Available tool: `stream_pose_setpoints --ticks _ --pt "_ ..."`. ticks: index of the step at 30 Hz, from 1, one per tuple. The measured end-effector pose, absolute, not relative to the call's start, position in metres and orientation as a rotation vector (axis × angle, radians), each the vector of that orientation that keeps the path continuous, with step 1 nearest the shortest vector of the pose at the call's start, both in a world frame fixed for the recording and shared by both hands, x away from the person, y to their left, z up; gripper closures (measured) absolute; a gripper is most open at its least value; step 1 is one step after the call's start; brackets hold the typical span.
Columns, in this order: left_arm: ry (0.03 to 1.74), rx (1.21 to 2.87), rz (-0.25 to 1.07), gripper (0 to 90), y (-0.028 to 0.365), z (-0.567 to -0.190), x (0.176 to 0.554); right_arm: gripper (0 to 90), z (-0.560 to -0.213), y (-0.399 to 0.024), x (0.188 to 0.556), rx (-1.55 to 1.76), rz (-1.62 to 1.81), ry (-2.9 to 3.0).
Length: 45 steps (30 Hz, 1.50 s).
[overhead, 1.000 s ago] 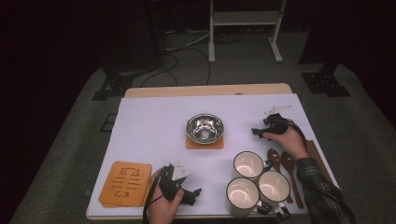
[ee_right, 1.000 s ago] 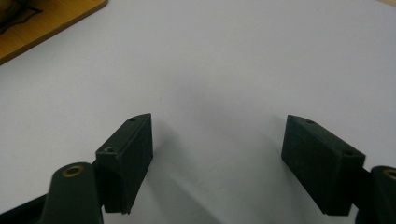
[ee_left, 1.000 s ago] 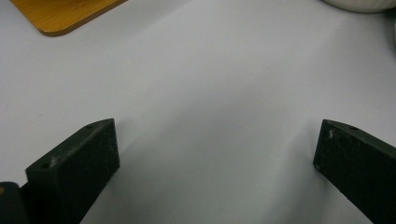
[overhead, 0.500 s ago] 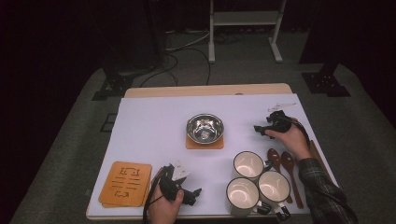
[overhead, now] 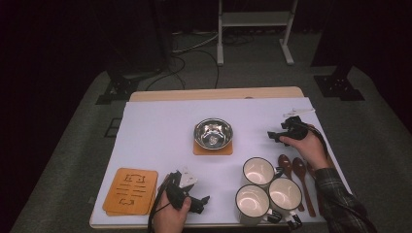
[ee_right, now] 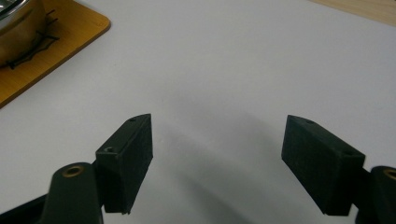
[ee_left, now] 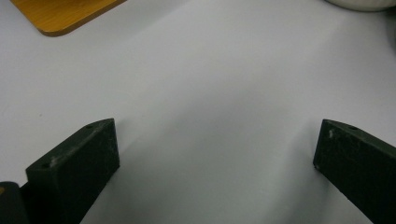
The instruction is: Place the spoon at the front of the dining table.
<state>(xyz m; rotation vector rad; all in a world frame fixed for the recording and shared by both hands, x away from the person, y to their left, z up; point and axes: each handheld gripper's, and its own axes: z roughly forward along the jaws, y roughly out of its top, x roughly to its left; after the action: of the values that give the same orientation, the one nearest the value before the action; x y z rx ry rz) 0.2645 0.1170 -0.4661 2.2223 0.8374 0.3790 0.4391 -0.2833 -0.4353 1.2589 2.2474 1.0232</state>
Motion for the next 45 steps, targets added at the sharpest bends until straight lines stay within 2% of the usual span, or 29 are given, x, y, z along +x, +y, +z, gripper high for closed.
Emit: stream_pose_setpoints --ticks 45 --pt "0.839 2.219 0.377 0.0 0.117 -0.466 0.264 23.1 -0.422 -0.307 0.394 1.294 1.044 2.226"
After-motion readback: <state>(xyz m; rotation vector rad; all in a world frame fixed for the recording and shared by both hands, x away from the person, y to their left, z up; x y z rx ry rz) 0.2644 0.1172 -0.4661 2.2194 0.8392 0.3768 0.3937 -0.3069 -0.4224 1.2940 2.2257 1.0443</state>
